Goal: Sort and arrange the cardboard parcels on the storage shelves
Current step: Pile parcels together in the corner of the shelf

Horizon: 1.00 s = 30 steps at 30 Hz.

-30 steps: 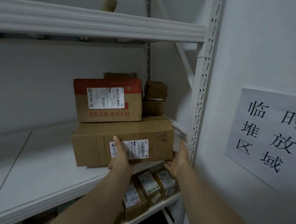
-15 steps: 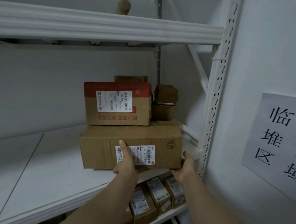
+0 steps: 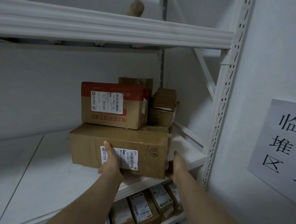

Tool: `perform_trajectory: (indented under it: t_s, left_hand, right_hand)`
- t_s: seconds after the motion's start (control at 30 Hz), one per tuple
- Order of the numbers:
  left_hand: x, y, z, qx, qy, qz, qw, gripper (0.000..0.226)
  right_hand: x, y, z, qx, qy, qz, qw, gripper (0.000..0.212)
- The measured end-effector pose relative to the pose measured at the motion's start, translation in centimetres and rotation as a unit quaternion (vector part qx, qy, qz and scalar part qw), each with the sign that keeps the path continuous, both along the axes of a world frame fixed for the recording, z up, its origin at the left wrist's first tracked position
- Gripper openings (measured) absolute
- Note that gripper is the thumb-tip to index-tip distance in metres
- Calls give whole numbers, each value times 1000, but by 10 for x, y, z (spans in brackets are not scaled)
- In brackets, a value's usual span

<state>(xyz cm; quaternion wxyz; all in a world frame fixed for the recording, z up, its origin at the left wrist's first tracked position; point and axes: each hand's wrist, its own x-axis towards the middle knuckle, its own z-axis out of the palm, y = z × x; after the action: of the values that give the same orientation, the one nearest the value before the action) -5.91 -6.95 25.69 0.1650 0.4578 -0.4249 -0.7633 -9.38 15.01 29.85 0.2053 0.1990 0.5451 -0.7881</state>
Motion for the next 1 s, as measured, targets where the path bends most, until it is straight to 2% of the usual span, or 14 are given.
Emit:
perform_trajectory:
  t_s: [0.27, 0.47, 0.57, 0.67, 0.8, 0.93, 1.0]
  left_hand:
    - [8, -46, 17, 0, -28, 24, 999, 145]
    - [-4, -98, 4, -2, -3, 21, 1000, 145]
    - [10, -98, 24, 1, 35, 28, 999, 129]
    - [22, -97, 39, 27, 68, 38, 997, 118]
    - [34, -85, 59, 46, 107, 24, 993, 78]
    - [36, -93, 58, 64, 127, 8, 990, 95]
    - [45, -82, 75, 28, 92, 1, 995, 82]
  right_hand:
    - [12, -32, 20, 55, -20, 101, 993, 47]
    - [17, -61, 28, 63, -31, 165, 984, 53]
    - [12, -79, 24, 75, -33, 180, 980, 66]
    - [9, -98, 18, 68, -46, 181, 980, 67]
    - [7, -123, 12, 46, -61, 181, 980, 63]
    - [7, -142, 12, 19, -69, 196, 978, 64]
    - [7, -148, 12, 12, -70, 205, 976, 60]
